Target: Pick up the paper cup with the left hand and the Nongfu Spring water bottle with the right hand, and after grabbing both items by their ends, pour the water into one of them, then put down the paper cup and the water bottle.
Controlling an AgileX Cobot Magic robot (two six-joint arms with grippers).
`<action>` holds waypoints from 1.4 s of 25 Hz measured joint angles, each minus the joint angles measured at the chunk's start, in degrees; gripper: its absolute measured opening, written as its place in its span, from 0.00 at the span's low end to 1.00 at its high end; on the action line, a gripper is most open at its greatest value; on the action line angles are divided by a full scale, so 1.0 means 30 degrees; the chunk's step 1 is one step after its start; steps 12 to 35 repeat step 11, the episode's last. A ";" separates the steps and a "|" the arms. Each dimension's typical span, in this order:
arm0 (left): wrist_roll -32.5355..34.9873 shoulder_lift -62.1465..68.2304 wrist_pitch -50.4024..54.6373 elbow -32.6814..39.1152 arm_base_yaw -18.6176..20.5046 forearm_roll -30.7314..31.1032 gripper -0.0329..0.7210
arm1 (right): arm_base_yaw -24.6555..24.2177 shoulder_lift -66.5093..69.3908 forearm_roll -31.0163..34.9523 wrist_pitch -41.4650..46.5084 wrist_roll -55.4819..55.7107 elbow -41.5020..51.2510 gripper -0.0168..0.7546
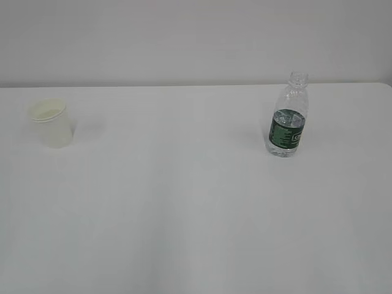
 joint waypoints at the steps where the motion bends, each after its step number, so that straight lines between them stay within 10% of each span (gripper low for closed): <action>1: 0.0000 0.0000 0.0000 0.0000 0.0000 0.0000 0.74 | 0.0000 0.0000 0.0000 0.0000 0.0000 0.0000 0.77; 35: 0.0000 0.0000 0.0000 0.0000 0.0000 0.0000 0.74 | 0.0000 0.0000 0.0000 0.0000 0.0037 0.0000 0.77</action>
